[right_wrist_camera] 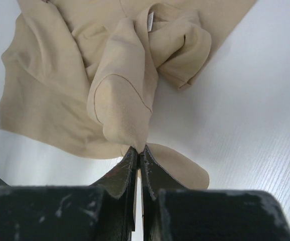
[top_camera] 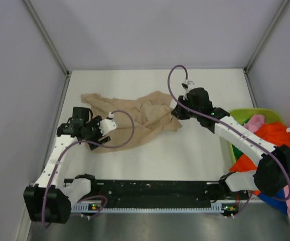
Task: Fold and stack the t-shirts
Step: Flatten out the tshirt
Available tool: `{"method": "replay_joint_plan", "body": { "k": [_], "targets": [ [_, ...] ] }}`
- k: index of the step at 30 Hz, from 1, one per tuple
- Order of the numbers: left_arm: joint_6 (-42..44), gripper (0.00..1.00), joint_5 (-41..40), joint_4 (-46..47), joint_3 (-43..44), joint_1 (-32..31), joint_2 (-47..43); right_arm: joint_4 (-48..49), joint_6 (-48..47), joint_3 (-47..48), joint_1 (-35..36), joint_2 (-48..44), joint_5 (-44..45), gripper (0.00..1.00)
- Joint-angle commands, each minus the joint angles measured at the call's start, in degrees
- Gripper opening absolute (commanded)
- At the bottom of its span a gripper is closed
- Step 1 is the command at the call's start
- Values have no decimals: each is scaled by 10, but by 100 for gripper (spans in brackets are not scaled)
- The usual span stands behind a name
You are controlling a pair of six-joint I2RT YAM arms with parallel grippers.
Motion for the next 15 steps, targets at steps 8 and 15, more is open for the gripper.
{"method": "replay_joint_plan", "body": {
  "k": [8, 15],
  "targets": [
    [165, 78, -107, 123, -181, 7, 40, 13, -20, 24, -2, -8, 9, 0],
    [123, 64, -206, 257, -192, 7, 147, 1, -28, 19, -5, -21, 19, 0]
  ]
}}
